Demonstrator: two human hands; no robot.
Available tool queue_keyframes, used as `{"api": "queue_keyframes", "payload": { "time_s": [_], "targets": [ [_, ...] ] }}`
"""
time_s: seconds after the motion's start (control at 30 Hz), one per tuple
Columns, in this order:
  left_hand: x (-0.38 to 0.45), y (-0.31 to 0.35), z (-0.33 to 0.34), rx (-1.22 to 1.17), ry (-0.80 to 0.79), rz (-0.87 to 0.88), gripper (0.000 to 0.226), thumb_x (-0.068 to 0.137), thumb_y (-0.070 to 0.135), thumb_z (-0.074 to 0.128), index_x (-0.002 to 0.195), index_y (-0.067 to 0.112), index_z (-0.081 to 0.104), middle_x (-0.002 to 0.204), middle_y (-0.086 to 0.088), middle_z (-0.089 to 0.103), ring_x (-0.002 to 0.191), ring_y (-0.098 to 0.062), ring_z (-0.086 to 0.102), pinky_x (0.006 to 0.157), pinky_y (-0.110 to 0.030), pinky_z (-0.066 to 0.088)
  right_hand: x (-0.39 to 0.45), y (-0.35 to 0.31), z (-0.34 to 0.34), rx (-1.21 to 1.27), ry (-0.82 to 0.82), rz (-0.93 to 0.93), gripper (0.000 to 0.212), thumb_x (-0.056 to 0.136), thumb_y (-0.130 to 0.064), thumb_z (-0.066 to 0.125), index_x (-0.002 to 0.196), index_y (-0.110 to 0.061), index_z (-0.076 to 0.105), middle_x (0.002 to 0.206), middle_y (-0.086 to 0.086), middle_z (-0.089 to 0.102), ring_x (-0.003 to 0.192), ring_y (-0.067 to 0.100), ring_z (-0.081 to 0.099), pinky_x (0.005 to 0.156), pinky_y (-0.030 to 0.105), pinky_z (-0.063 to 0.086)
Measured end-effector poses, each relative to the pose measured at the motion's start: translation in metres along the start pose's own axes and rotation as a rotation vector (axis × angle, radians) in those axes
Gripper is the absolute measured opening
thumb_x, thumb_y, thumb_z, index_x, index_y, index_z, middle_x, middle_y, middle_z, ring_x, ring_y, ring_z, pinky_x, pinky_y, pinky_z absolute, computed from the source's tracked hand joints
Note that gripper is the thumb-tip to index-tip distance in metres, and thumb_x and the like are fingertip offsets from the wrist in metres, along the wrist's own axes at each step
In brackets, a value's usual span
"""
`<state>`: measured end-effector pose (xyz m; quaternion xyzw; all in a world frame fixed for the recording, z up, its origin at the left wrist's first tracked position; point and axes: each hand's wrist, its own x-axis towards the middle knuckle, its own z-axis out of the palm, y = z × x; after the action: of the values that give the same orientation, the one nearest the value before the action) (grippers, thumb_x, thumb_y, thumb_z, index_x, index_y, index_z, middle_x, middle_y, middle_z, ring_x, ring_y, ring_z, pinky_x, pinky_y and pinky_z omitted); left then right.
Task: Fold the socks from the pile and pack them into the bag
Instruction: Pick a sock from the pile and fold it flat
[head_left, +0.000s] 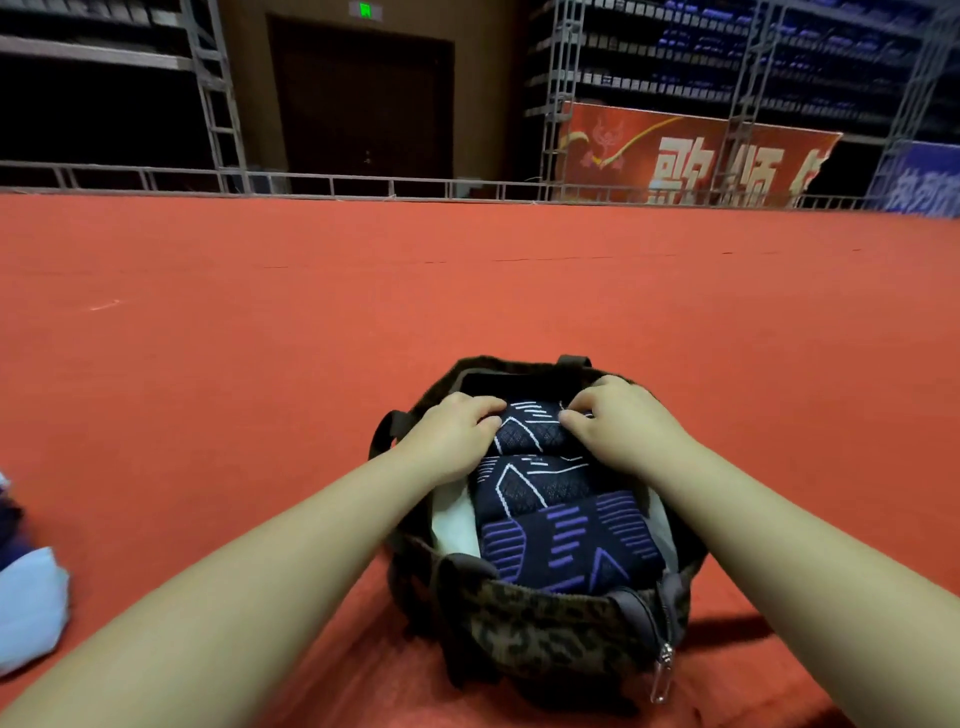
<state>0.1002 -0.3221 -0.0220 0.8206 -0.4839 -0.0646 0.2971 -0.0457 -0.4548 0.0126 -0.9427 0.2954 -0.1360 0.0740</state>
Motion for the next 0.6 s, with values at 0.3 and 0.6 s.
{"api": "queue_keyframes", "payload": {
  "time_s": [0.3, 0.6],
  "targets": [
    [-0.004, -0.008, 0.005, 0.140, -0.244, -0.141, 0.046, 0.098, 0.048, 0.022, 0.143, 0.041, 0.031, 0.146, -0.011, 0.035, 0.139, -0.031, 0.025, 0.114, -0.046, 0.021, -0.002, -0.005, 0.013, -0.037, -0.280, -0.118, 0.043, 0.096, -0.054, 0.028, 0.111, -0.027, 0.058, 0.119, 0.002, 0.052, 0.118, 0.024, 0.046, 0.100, 0.043, 0.038],
    [-0.024, 0.008, -0.024, -0.056, -0.070, -0.102, 0.041, 0.093, 0.041, 0.044, 0.131, 0.030, 0.050, 0.134, 0.005, 0.051, 0.114, -0.016, 0.054, 0.092, -0.031, 0.043, -0.011, -0.016, -0.013, -0.009, -0.136, -0.065, 0.036, 0.088, -0.051, 0.046, 0.109, -0.026, 0.060, 0.117, 0.001, 0.059, 0.110, 0.022, 0.053, 0.094, 0.040, 0.044]
  ]
}}
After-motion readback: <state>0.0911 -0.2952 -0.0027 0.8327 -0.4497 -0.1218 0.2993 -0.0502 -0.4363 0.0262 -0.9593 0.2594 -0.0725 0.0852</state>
